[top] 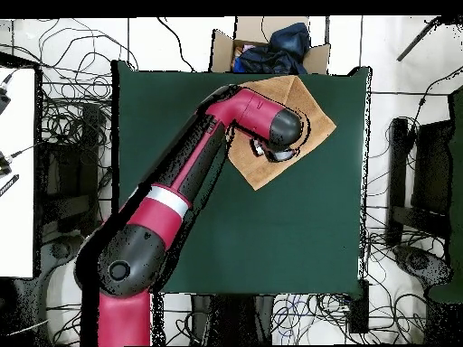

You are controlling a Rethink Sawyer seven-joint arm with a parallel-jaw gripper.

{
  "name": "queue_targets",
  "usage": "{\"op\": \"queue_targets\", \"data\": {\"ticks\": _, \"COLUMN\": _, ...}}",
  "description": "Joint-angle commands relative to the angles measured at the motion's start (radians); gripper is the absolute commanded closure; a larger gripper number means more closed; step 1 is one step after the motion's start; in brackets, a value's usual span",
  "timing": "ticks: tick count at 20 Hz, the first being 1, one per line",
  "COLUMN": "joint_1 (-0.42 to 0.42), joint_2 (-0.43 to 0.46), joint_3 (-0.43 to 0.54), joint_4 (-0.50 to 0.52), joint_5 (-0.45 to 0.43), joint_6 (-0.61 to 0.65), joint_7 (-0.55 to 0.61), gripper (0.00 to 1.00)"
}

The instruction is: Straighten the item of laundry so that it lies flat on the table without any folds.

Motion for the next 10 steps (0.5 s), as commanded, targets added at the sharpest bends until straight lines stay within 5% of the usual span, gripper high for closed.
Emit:
{"op": "queue_targets", "data": {"ticks": 1, "joint_1": -0.01, "joint_2": 0.111, "joint_3": 0.078, "joint_4": -0.12, "joint_5": -0.01, "joint_6": -0.08, "joint_7": -0.026, "gripper": 1.0}}
{"op": "queue_targets", "data": {"ticks": 10, "joint_1": 0.018, "joint_2": 0.159, "joint_3": 0.067, "joint_4": -0.129, "joint_5": -0.03, "joint_6": -0.111, "joint_7": 0.058, "gripper": 1.0}}
